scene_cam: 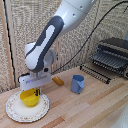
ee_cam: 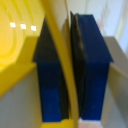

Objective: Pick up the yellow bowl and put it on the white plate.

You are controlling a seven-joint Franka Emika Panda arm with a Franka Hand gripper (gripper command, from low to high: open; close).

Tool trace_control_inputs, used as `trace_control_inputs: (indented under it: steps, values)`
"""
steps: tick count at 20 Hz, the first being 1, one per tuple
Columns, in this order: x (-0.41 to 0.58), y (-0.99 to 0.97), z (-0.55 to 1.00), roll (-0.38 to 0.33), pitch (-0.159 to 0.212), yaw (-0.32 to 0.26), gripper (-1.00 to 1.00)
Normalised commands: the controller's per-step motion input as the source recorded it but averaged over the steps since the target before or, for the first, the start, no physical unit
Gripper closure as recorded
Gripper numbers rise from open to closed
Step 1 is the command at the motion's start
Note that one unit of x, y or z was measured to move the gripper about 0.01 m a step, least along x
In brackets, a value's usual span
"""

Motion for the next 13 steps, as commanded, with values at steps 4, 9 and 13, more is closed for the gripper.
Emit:
trace_control_inputs:
  steps: [4,9,13]
  values:
    - [0.19,0.22,0.05,0.028,-0.002,-0.082,-1.0]
    - [0.056,0.04,0.56,0.027,0.046,-0.037,-1.0]
    - [0.031,-0.16,0.76,-0.005,0.05,0.008,-1.0]
